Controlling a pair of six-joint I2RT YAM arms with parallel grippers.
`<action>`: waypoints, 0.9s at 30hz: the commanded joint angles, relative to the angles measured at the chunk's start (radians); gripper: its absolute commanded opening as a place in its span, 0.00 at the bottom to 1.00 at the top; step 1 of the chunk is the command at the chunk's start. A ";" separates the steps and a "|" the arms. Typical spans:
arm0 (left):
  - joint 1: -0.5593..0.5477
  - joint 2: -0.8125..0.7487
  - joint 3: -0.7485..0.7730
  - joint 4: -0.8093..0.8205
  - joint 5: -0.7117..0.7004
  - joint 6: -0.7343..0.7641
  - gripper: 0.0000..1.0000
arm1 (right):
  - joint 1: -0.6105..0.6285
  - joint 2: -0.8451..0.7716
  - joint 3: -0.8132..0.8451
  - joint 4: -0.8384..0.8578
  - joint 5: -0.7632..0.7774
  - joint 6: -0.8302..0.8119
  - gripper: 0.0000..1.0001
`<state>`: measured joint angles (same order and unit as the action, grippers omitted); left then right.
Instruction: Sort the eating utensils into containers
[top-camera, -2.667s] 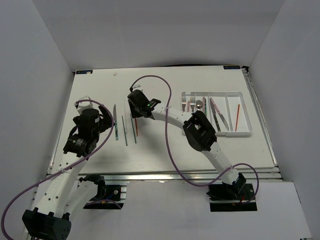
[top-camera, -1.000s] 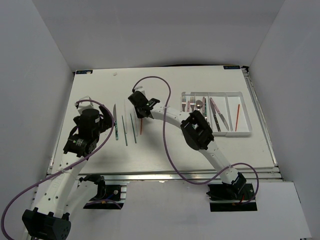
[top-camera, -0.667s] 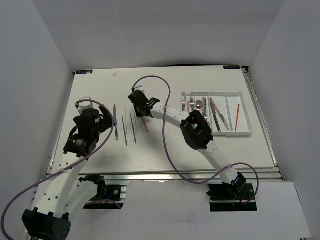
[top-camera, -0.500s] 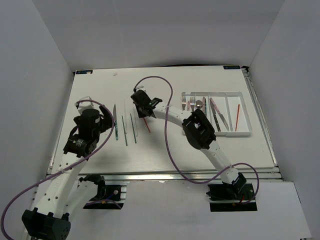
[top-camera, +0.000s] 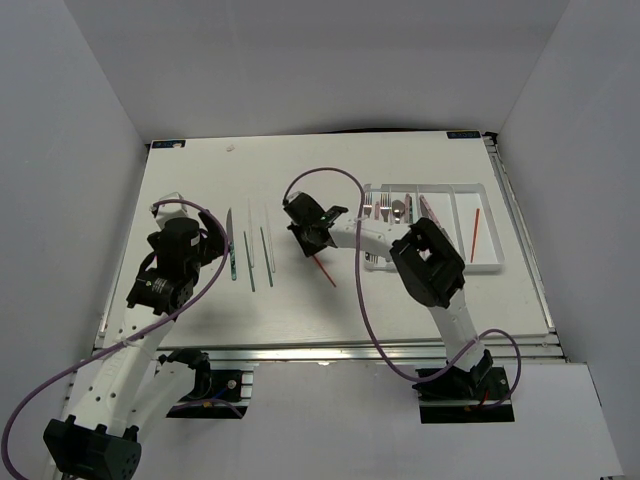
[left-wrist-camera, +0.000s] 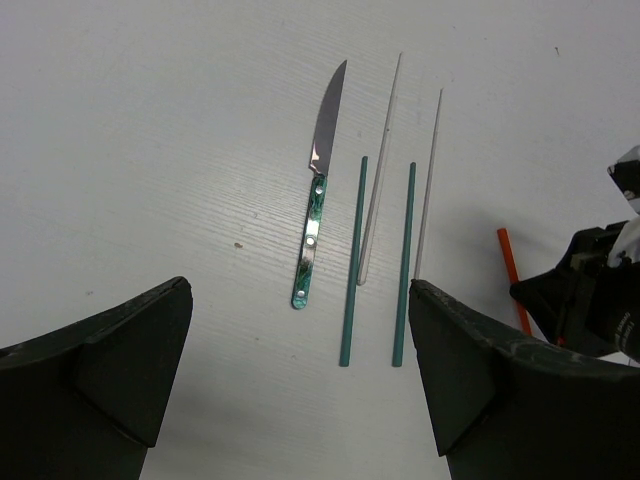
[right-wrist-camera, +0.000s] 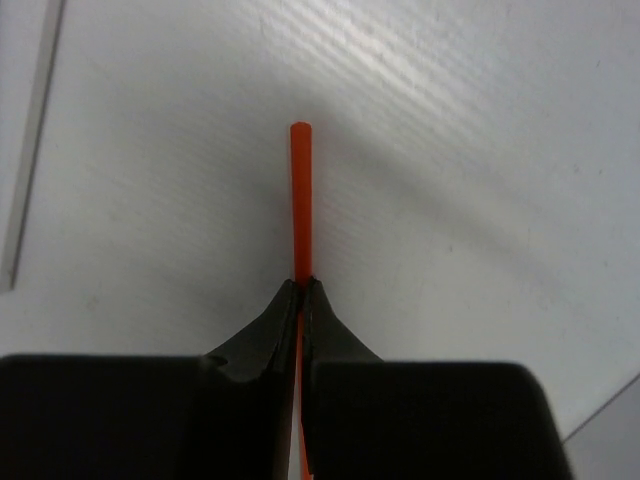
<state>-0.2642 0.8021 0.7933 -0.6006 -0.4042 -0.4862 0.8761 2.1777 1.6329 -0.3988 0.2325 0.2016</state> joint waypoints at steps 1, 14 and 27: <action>-0.003 -0.007 0.003 0.004 -0.007 0.006 0.98 | -0.011 -0.080 -0.071 -0.026 -0.033 -0.021 0.00; -0.004 -0.014 0.004 0.001 -0.007 0.008 0.98 | -0.221 -0.389 -0.312 0.074 -0.093 0.007 0.00; -0.017 -0.032 0.001 0.007 0.013 0.014 0.98 | -0.738 -0.401 -0.311 0.081 0.088 -0.140 0.00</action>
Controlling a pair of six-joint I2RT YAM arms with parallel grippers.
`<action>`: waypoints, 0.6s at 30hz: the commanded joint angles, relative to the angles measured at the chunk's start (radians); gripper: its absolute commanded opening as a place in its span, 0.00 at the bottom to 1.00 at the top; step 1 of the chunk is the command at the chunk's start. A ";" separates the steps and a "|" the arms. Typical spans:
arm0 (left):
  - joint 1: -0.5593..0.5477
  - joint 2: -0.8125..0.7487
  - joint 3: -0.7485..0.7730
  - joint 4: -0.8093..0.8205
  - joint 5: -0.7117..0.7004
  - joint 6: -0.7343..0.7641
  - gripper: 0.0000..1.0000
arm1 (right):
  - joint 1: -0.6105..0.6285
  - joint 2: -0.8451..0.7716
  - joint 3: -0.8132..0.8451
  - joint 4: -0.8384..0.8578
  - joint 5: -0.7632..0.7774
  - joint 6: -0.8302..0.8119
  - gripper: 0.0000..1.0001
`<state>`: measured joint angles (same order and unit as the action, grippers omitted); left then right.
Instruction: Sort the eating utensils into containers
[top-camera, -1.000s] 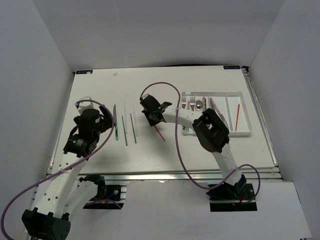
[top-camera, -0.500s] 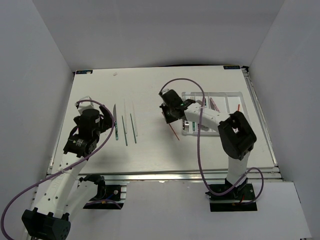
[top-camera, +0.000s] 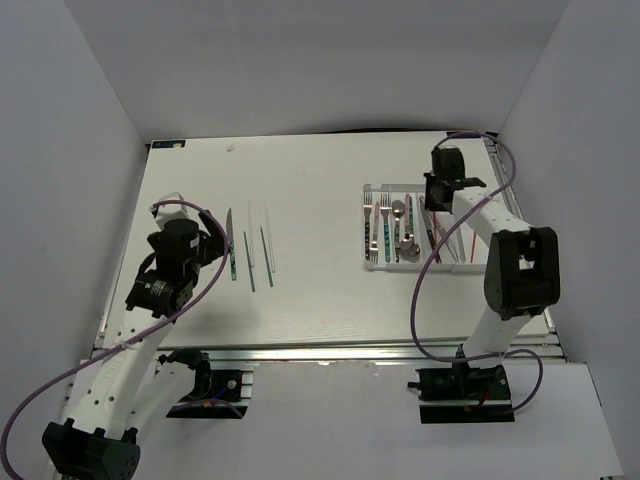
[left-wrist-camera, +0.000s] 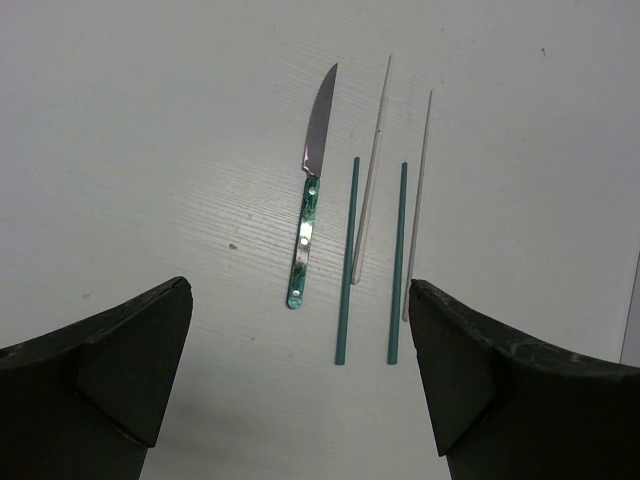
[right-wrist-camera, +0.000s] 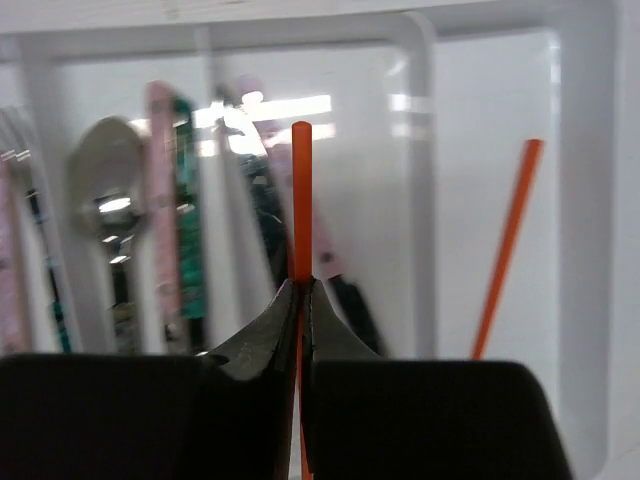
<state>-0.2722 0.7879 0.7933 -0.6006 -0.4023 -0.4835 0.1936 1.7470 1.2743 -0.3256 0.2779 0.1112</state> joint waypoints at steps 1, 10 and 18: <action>-0.010 -0.018 0.003 0.007 0.016 0.011 0.98 | -0.069 0.042 0.077 0.000 0.053 -0.054 0.00; -0.013 -0.036 0.000 0.019 0.056 0.025 0.98 | -0.181 0.097 0.124 -0.002 0.071 -0.071 0.00; -0.036 -0.042 -0.006 0.028 0.080 0.026 0.98 | -0.238 0.117 0.163 -0.027 0.040 -0.071 0.00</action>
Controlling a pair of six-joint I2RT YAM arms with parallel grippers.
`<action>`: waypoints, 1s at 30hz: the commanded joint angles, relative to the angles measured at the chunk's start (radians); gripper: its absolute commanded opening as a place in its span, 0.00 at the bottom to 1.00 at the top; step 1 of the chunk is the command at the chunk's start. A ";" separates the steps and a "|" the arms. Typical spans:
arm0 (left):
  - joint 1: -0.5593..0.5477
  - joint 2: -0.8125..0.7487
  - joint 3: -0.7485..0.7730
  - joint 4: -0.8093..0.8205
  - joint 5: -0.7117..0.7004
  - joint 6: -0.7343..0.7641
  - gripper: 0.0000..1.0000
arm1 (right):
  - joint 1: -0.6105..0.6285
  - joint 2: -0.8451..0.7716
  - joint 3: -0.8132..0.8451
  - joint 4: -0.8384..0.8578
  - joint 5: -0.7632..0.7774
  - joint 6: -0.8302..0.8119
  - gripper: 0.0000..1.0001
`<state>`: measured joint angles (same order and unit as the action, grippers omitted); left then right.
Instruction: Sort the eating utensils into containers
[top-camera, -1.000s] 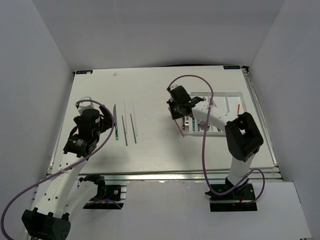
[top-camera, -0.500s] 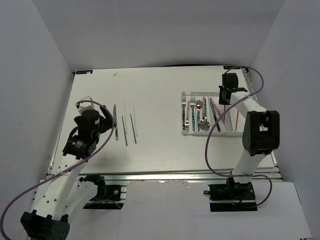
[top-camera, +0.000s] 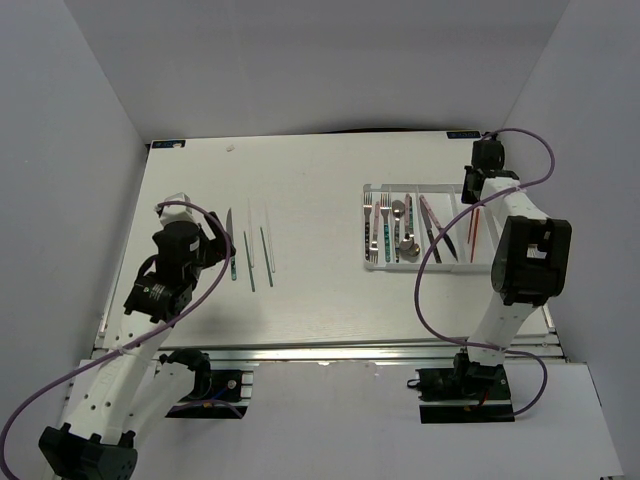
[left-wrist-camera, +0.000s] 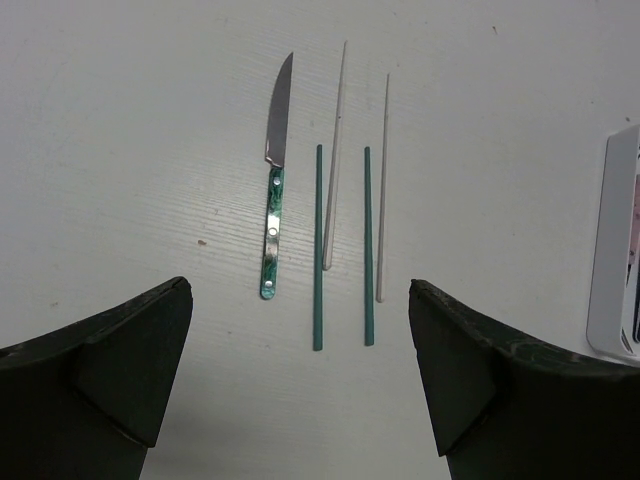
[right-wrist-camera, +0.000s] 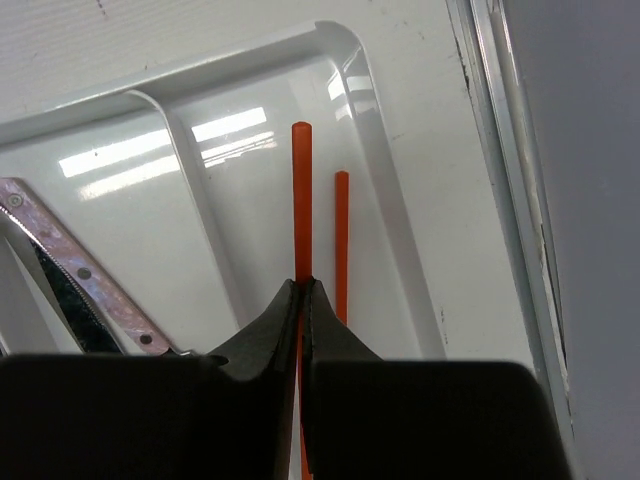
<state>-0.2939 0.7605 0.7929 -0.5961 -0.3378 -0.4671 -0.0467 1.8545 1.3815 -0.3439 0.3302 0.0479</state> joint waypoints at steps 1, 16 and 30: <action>-0.016 -0.013 -0.006 0.024 0.016 0.010 0.98 | 0.001 0.014 0.060 -0.010 -0.013 -0.008 0.00; -0.056 -0.033 -0.008 0.009 -0.047 -0.015 0.98 | -0.047 0.031 0.034 0.008 0.058 0.009 0.02; -0.063 -0.007 -0.004 0.002 -0.064 -0.019 0.98 | -0.045 0.045 0.002 0.026 0.099 0.015 0.32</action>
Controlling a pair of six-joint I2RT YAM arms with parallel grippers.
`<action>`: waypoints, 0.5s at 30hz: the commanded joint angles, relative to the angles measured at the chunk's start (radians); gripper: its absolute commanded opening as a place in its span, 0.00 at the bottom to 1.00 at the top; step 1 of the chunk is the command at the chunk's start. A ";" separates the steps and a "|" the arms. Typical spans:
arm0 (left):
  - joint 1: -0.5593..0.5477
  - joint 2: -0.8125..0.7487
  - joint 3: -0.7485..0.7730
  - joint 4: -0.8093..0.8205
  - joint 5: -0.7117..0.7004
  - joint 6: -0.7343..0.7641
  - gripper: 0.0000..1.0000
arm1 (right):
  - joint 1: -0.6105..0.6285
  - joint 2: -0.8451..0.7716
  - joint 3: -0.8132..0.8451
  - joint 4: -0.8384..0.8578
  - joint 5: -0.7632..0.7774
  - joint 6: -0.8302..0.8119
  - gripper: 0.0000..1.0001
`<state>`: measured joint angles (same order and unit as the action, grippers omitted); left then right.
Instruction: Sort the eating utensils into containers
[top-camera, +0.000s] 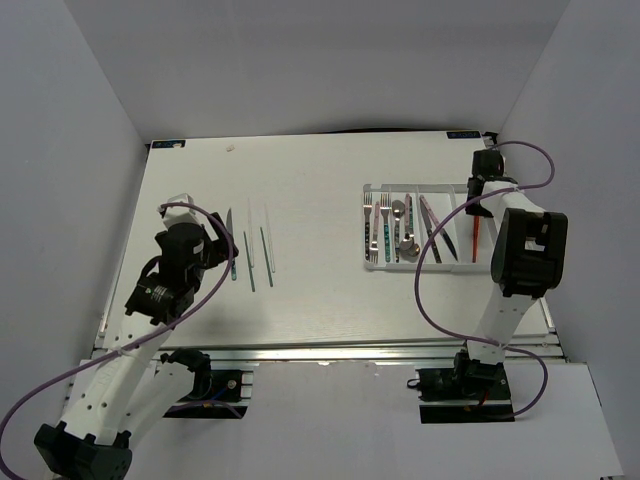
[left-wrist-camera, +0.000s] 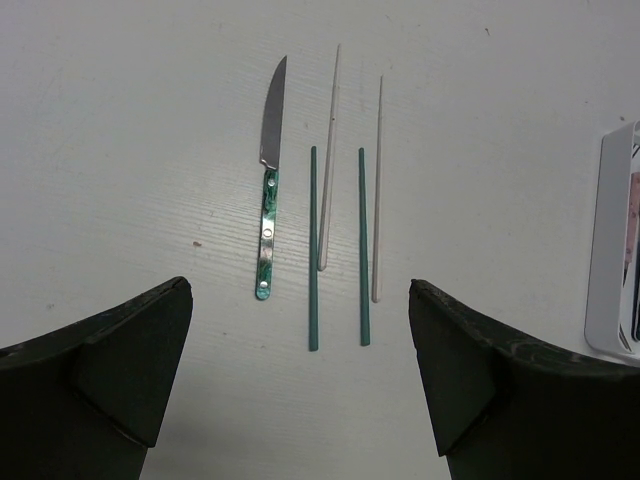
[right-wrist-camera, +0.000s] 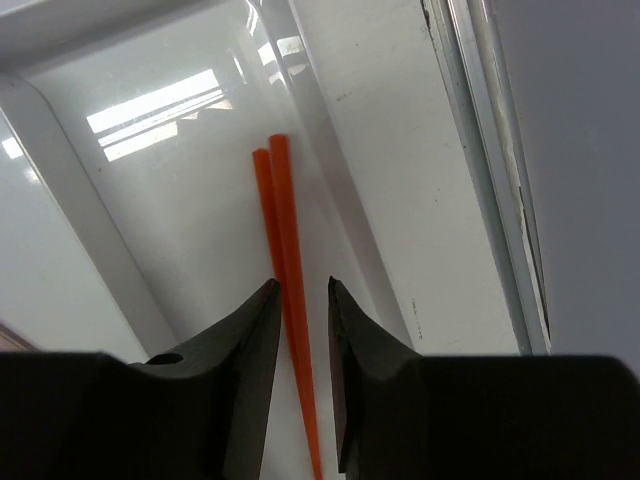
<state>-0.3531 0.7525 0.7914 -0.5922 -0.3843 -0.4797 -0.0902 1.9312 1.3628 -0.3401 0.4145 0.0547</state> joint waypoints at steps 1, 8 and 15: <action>-0.004 0.001 -0.003 0.000 -0.018 -0.007 0.98 | -0.002 -0.038 0.025 0.018 0.007 0.010 0.32; -0.004 0.008 -0.003 -0.001 -0.018 -0.007 0.98 | 0.036 -0.098 0.064 -0.014 -0.045 0.034 0.36; -0.004 -0.002 0.003 -0.021 -0.086 -0.025 0.98 | 0.481 -0.233 0.027 0.027 0.018 0.089 0.89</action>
<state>-0.3531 0.7628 0.7914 -0.5991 -0.4129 -0.4877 0.2054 1.7885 1.3785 -0.3470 0.4358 0.1150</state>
